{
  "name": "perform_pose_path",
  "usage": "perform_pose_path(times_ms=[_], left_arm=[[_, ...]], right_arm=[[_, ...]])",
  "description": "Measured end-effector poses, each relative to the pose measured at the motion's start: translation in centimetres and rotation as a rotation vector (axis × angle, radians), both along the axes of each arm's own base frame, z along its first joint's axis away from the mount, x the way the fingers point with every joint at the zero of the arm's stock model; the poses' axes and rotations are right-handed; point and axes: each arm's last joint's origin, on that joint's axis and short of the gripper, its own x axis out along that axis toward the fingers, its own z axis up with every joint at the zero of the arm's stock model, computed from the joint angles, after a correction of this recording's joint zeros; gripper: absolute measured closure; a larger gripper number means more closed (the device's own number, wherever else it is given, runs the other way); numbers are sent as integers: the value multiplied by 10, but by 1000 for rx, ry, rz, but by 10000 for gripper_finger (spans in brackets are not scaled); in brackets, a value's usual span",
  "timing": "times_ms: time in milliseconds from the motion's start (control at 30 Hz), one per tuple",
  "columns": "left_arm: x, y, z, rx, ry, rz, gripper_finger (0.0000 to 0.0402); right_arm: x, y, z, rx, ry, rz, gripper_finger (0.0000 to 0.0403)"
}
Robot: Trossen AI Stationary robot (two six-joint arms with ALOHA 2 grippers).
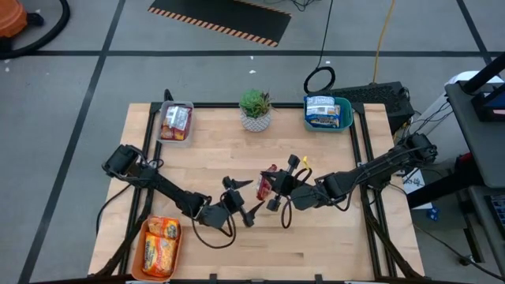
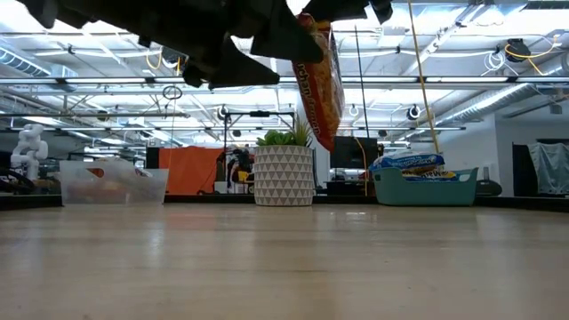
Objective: Sort Maruchan noodles
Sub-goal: Put the red noodle pack into the transparent bin
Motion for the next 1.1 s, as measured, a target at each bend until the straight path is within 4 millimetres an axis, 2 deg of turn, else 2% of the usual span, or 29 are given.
perform_pose_path(times_ms=[167,267,600,833,1100], left_arm=[[6,3,5,-47,-37,-92,4],[8,4,6,-45,-38,-90,4],[9,15,4,77,36,-5,4],[5,13,3,198,91,108,4],[6,15,4,203,90,127,5]], right_arm=[[0,0,0,11,-10,0,403],[0,0,0,31,-18,1,403],[1,5,-1,113,-22,78,403],[-3,13,-1,110,-10,106,403],[-6,20,-3,121,4,120,403]])
